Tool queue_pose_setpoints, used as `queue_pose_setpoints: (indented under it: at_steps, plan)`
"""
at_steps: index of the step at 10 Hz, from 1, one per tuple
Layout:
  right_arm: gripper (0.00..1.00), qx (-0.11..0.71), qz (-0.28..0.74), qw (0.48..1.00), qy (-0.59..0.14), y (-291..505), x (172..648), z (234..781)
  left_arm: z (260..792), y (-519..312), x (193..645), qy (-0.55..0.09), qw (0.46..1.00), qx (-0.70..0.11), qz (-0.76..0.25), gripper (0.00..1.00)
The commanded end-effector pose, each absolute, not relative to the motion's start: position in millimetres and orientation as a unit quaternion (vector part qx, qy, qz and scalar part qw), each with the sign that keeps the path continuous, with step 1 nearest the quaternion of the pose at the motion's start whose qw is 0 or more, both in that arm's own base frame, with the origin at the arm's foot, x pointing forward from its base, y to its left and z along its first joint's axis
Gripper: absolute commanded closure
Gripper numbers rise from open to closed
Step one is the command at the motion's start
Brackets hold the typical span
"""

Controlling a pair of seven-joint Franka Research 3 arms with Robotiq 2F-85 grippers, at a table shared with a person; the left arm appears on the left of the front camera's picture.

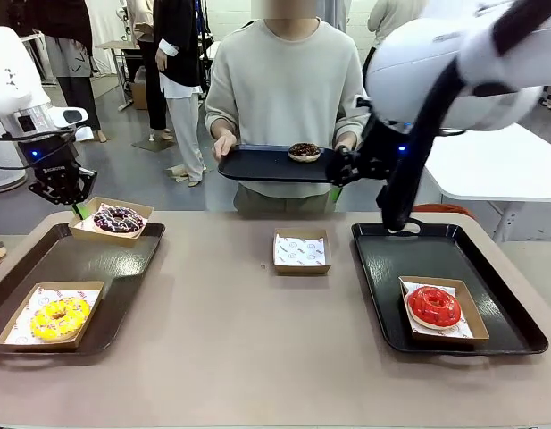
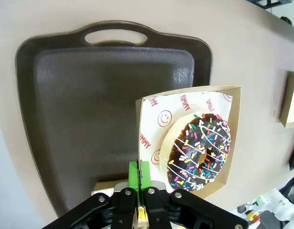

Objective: Individually package the donuts and arrange them on the tray.
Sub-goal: Place the picked Paper togo box on the Handle tray while simultaneously picking up another Paper togo box from the table with the other hand.

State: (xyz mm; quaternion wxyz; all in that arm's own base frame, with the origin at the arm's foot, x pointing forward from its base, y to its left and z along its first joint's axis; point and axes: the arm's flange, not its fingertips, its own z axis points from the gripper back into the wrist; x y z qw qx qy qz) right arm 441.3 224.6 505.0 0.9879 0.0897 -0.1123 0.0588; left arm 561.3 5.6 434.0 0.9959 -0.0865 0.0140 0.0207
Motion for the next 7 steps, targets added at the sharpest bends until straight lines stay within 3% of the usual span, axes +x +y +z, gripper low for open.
queue_pose_setpoints:
  at_steps: [1, 6, 7]
  plan:
    - [0.00, 0.040, 0.027, 0.992, -0.120, 250.1, 473.1, 493.7, 415.8, 18.0, 573.3, 0.001, 0.994, -0.105, -0.011, 0.99]
    - [0.00, 0.035, 0.018, 0.991, -0.125, 262.7, 494.6, 432.1, 389.5, 29.0, 560.0, -0.024, 0.990, -0.140, -0.021, 0.99]
    - [0.00, 0.038, 0.028, 0.991, -0.124, 263.0, 492.6, 422.2, 388.1, 25.8, 574.3, -0.006, 0.993, -0.114, -0.016, 0.99]
